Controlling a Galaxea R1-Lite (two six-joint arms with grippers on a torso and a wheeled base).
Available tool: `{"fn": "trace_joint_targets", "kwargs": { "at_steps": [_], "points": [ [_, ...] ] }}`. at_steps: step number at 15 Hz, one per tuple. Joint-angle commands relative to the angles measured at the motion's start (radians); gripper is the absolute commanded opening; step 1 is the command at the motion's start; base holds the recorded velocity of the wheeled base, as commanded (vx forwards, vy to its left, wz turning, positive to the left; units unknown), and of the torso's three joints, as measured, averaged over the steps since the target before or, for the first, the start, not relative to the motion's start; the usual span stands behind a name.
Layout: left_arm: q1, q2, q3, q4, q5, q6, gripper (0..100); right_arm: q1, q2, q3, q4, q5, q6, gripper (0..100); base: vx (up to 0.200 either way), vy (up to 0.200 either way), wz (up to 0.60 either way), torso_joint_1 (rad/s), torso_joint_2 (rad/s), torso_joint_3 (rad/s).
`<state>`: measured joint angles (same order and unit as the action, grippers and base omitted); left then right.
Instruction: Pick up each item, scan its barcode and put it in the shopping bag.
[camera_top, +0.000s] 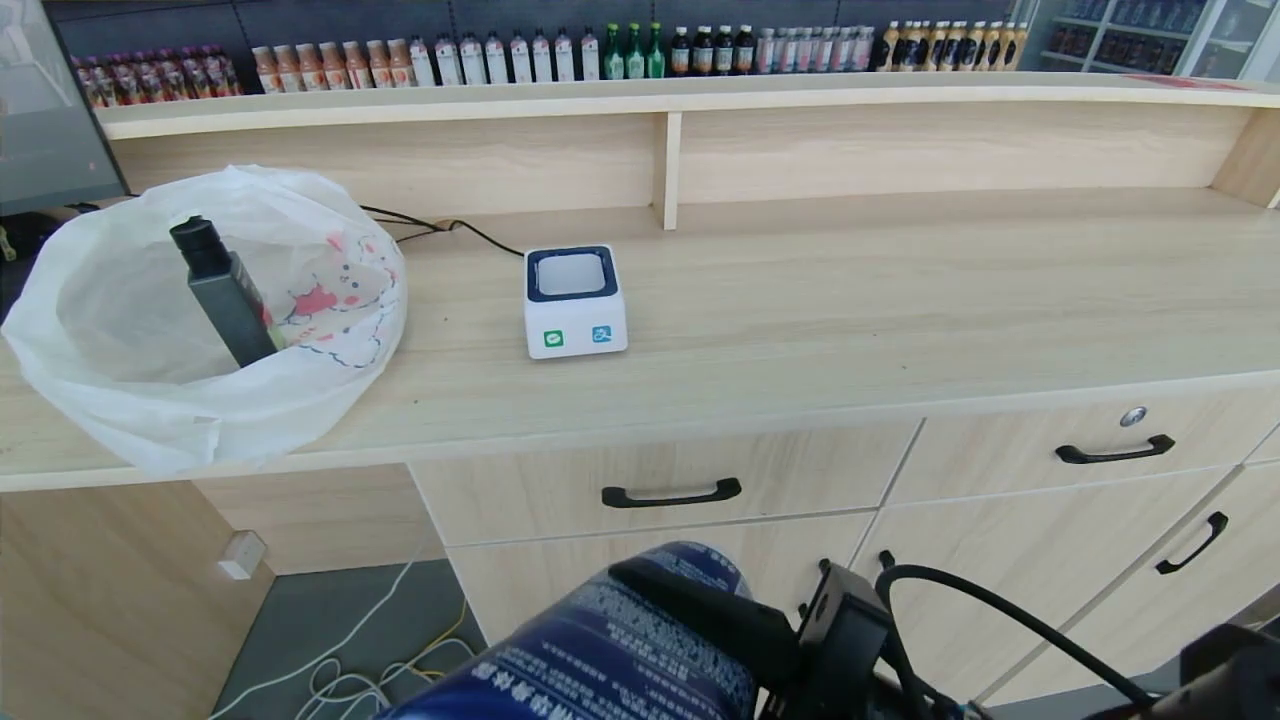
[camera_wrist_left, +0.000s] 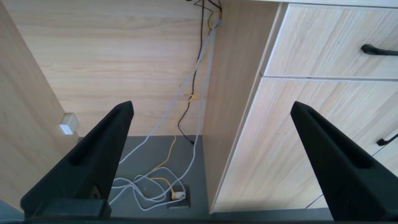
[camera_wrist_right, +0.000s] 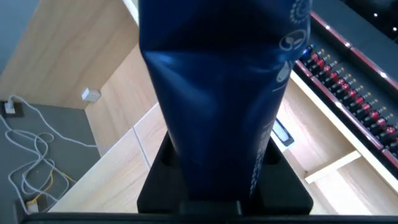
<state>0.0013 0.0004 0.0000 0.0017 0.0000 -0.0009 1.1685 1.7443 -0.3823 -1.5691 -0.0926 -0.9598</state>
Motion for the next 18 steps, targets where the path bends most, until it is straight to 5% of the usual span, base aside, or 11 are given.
{"fn": "trace_joint_targets", "kwargs": {
  "at_steps": [1, 7, 18],
  "points": [
    [0.000, 0.000, 0.000, 0.000, 0.000, -0.001, 100, 0.022, 0.006, 0.040, -0.002, 0.001, -0.039, 0, 0.000, 0.000, 0.00, 0.000, 0.00, 0.000],
    [0.000, 0.000, 0.000, 0.000, 0.000, -0.001, 100, -0.052, 0.011, 0.040, -0.002, 0.085, -0.175, 0, 0.000, 0.000, 0.00, 0.000, 0.00, 0.000],
    [0.000, 0.000, 0.000, 0.000, 0.000, 0.001, 100, -0.067, 0.032, 0.005, -0.002, 0.185, -0.201, 0, 0.000, 0.000, 0.00, 0.000, 0.00, 0.000]
  ]
}}
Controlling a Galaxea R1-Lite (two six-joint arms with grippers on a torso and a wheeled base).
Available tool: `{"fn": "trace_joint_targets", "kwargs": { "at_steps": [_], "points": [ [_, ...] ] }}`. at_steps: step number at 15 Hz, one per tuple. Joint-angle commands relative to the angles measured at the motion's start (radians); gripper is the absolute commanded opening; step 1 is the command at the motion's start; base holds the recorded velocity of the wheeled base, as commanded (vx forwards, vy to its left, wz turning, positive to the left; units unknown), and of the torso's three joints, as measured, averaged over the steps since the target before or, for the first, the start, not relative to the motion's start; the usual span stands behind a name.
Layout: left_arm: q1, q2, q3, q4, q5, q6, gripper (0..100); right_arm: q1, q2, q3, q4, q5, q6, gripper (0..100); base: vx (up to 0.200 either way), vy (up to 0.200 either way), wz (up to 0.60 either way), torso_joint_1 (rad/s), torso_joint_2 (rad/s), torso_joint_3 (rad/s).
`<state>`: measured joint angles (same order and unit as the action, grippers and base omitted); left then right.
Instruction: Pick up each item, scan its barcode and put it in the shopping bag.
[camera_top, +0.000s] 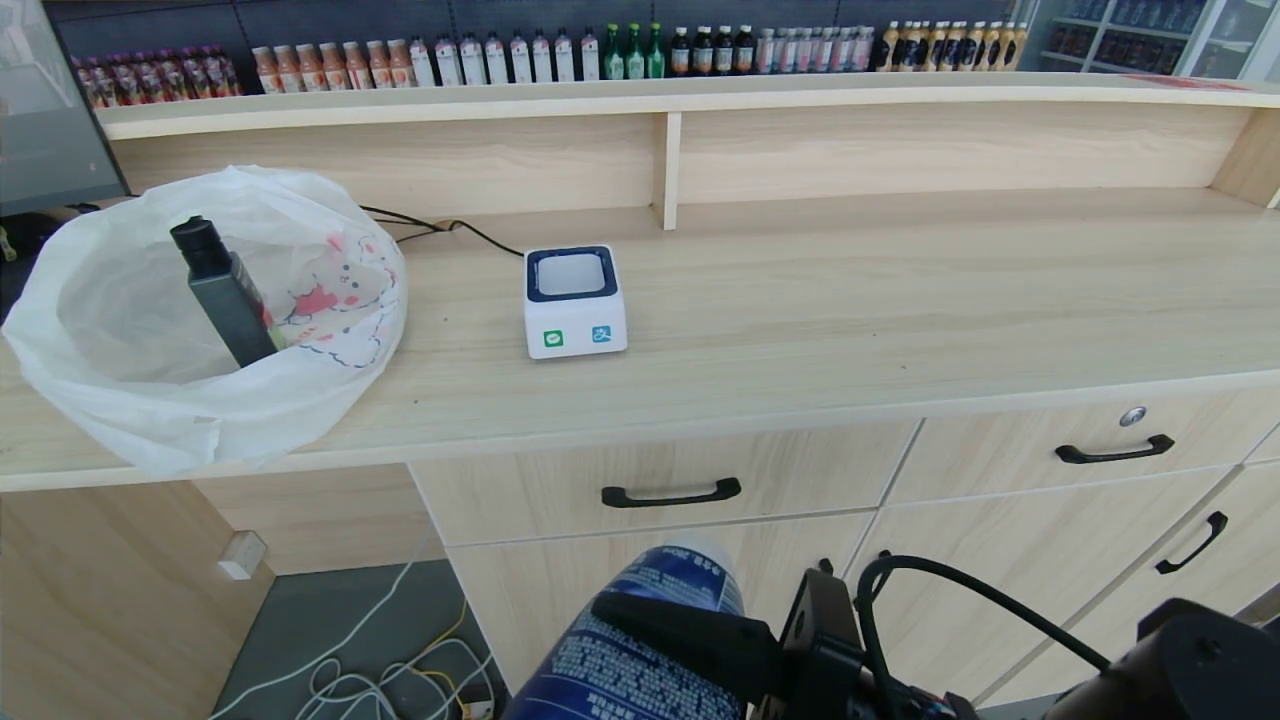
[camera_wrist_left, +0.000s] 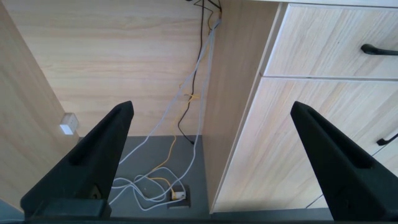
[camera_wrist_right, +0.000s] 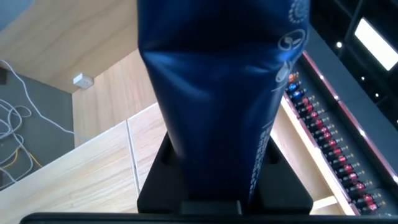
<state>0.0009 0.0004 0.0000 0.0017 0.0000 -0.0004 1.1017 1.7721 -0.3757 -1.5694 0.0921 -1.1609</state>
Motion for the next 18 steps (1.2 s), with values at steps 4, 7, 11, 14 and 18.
{"fn": "trace_joint_targets", "kwargs": {
  "at_steps": [4, 7, 11, 14, 18],
  "points": [
    [0.001, 0.000, 0.000, 0.000, 0.000, 0.000, 100, -0.006, 0.003, -0.012, -0.001, 0.031, -0.020, 0, 0.000, 0.000, 0.00, 0.000, 0.00, 0.000],
    [0.001, 0.000, 0.000, 0.000, 0.000, 0.000, 100, -0.014, 0.004, -0.020, -0.001, 0.055, -0.039, 0, 0.000, 0.000, 0.00, 0.000, 0.00, 0.000],
    [0.001, 0.000, 0.000, 0.000, 0.000, 0.000, 100, -0.023, 0.016, -0.032, -0.001, 0.058, -0.043, 0, 0.000, 0.000, 0.00, 0.000, 0.00, 0.000],
    [0.001, 0.000, 0.000, 0.000, 0.000, -0.001, 100, -0.049, 0.012, -0.065, -0.001, 0.066, -0.166, 0, 0.000, 0.000, 0.00, 0.000, 0.00, 0.000],
    [0.001, 0.000, 0.000, 0.000, 0.000, -0.001, 100, -0.049, -0.017, -0.097, -0.001, 0.078, -0.313, 0, 0.000, 0.000, 0.00, 0.000, 0.00, 0.000]
  ]
}}
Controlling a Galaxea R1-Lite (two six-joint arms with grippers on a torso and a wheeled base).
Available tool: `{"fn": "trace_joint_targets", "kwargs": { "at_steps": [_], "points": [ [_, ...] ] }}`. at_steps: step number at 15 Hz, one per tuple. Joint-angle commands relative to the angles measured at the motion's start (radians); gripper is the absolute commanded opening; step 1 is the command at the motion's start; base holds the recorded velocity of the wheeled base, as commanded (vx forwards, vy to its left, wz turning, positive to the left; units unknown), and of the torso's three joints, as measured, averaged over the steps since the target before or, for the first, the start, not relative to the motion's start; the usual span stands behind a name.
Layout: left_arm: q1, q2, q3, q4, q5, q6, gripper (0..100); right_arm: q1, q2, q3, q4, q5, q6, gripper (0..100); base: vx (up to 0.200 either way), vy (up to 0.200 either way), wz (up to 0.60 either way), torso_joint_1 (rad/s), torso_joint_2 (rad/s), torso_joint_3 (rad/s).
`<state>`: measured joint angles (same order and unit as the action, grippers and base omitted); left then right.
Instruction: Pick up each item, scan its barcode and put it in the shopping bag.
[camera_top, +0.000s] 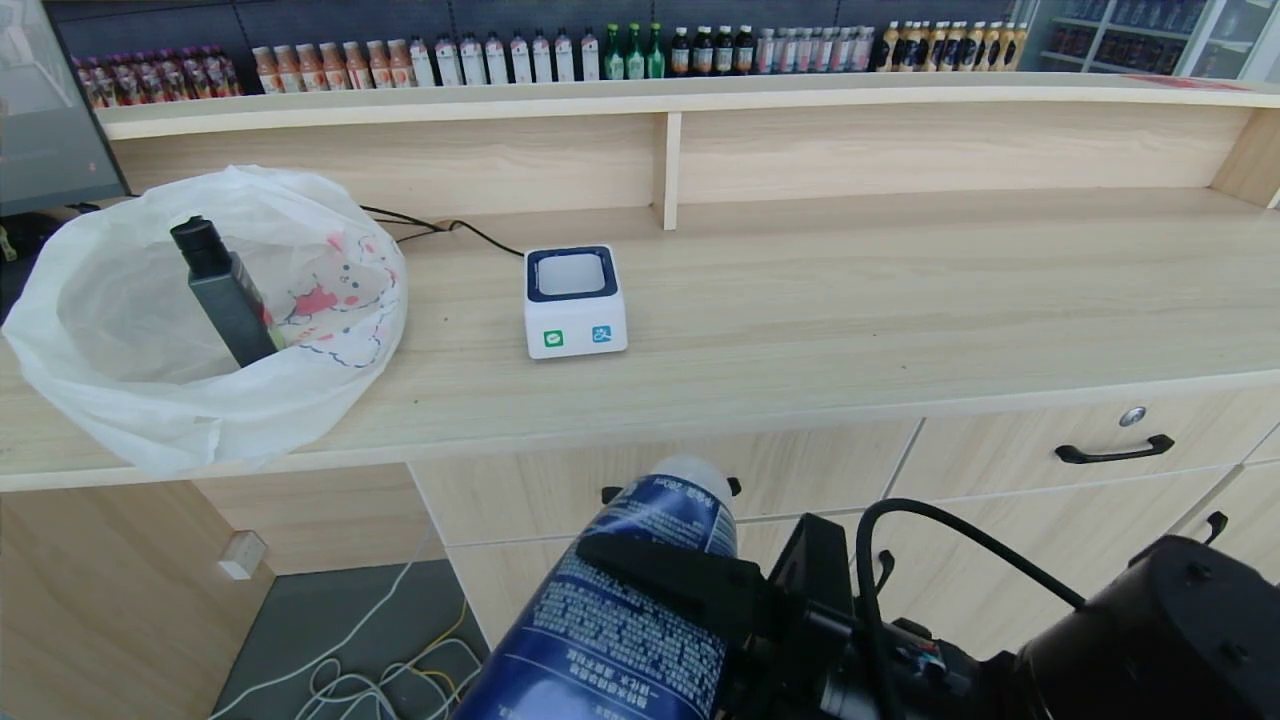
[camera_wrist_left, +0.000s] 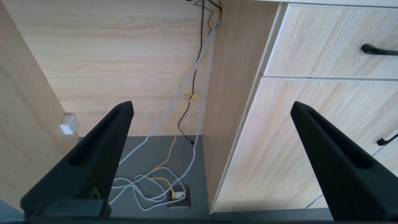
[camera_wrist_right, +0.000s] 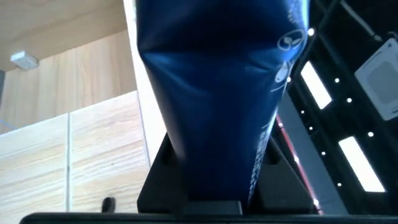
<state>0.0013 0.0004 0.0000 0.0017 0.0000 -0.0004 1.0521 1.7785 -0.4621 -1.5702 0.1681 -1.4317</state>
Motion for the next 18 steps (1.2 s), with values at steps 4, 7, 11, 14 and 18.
{"fn": "trace_joint_targets", "kwargs": {
  "at_steps": [4, 7, 11, 14, 18],
  "points": [
    [0.000, 0.000, 0.000, 0.000, 0.000, 0.000, 100, -0.014, -0.076, -0.020, -0.001, 0.002, -0.222, 0, 0.000, 0.000, 0.00, 0.000, 0.00, 0.000],
    [0.000, 0.000, 0.000, 0.000, 0.000, 0.000, 100, -0.014, -0.088, -0.026, -0.001, 0.002, -0.268, 0, 0.000, 0.000, 0.00, 0.000, 0.00, 0.000],
    [0.000, 0.000, 0.000, 0.000, 0.000, 0.000, 100, 0.012, -0.077, -0.067, -0.001, 0.002, -0.326, 0, 0.000, 0.000, 0.00, 0.000, 0.00, 0.000],
    [0.000, 0.000, 0.000, 0.000, 0.000, 0.000, 100, 0.026, -0.064, -0.089, -0.001, 0.002, -0.346, 0, 0.000, 0.000, 0.00, 0.000, 0.00, 0.000],
    [0.000, 0.000, 0.000, 0.000, 0.000, -0.001, 100, 0.029, -0.039, -0.119, -0.001, 0.004, -0.339, 0, 0.000, 0.000, 0.00, 0.000, 0.00, 0.000]
  ]
}}
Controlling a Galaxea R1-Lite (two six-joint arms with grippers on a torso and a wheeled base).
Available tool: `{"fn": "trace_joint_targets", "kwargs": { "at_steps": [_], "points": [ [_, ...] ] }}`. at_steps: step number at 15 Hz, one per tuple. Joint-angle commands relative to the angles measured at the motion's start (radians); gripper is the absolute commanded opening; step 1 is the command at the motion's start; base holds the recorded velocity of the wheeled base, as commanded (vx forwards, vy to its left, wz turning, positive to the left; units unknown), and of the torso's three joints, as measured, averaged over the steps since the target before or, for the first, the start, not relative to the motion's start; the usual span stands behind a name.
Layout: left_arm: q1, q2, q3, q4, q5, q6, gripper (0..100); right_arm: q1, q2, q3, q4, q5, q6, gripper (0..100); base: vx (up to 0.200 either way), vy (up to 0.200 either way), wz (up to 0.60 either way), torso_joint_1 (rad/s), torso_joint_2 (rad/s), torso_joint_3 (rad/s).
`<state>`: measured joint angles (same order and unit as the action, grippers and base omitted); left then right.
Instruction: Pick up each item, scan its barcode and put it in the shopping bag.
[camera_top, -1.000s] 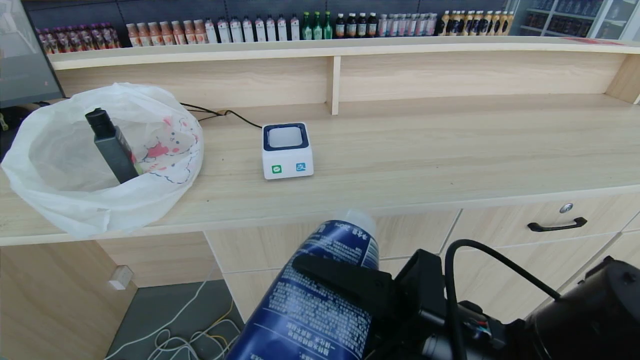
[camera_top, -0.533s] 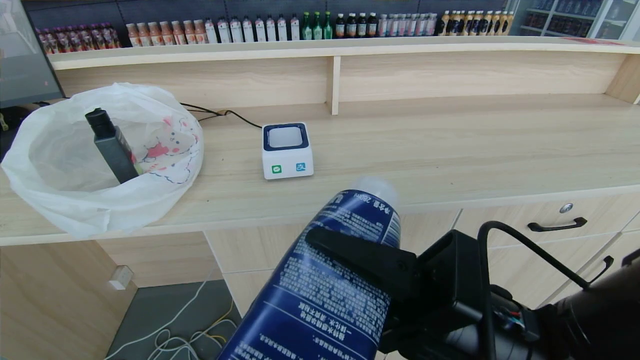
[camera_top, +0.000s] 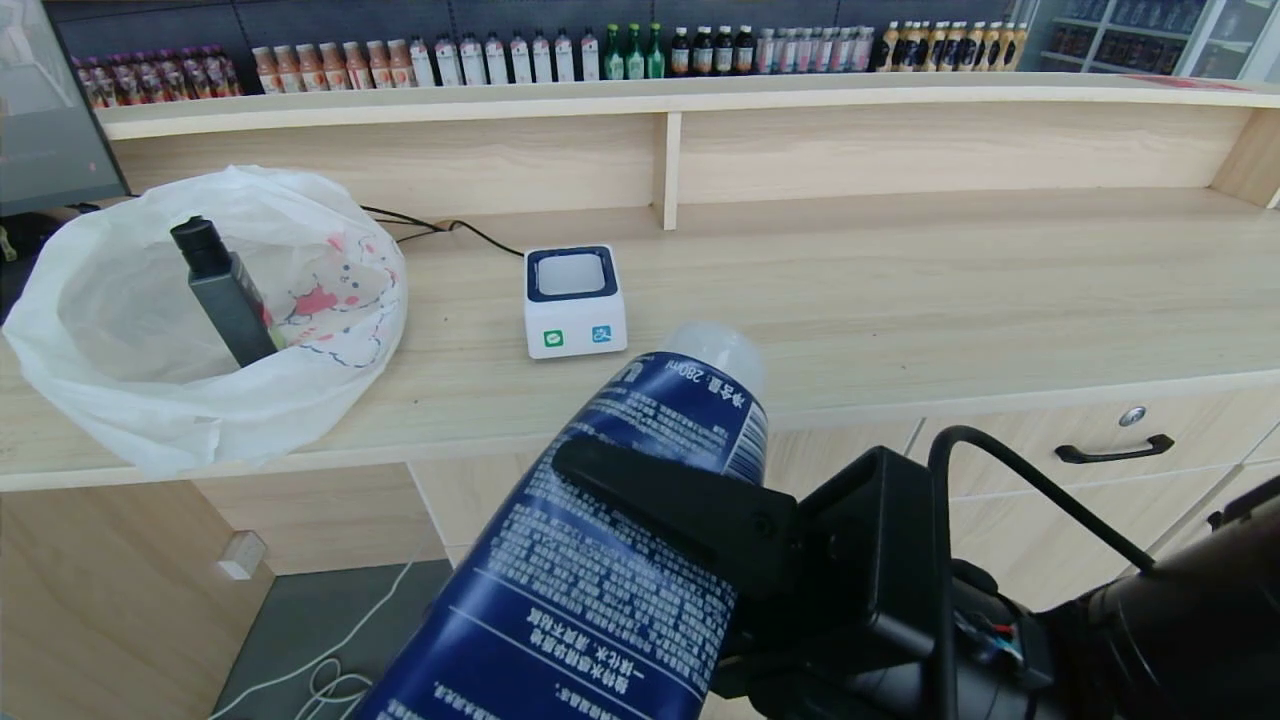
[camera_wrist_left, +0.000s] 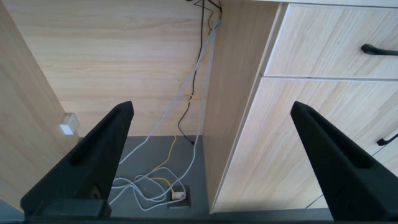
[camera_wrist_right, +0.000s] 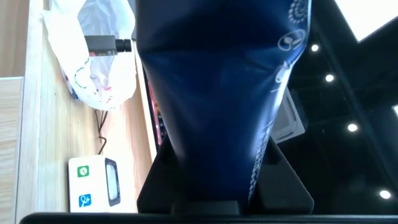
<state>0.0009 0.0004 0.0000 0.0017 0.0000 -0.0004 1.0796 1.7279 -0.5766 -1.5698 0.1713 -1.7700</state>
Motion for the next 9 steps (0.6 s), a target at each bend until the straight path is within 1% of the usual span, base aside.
{"fn": "trace_joint_targets", "kwargs": {
  "at_steps": [1, 2, 3, 6, 9],
  "points": [
    [0.001, 0.000, 0.000, 0.000, 0.000, -0.001, 100, 0.006, 0.022, -0.012, -0.001, 0.001, 0.006, 0, 0.000, 0.000, 0.00, 0.000, 0.00, 0.000],
    [0.001, 0.000, 0.000, 0.000, 0.000, 0.000, 100, 0.042, 0.053, -0.040, -0.001, 0.001, 0.034, 0, 0.000, 0.000, 0.00, 0.000, 0.00, 0.000],
    [0.001, 0.000, 0.000, 0.000, 0.000, -0.001, 100, 0.059, 0.073, -0.065, -0.001, 0.001, 0.044, 0, 0.000, 0.000, 0.00, 0.000, 0.00, 0.000],
    [0.001, 0.000, 0.000, 0.000, 0.000, 0.000, 100, 0.065, 0.099, -0.103, -0.001, 0.001, 0.044, 0, 0.000, 0.000, 0.00, 0.000, 0.00, 0.000],
    [0.001, 0.000, 0.000, 0.000, 0.000, 0.000, 100, 0.065, 0.101, -0.106, -0.001, 0.001, 0.043, 0, 0.000, 0.000, 0.00, 0.000, 0.00, 0.000]
  ]
}}
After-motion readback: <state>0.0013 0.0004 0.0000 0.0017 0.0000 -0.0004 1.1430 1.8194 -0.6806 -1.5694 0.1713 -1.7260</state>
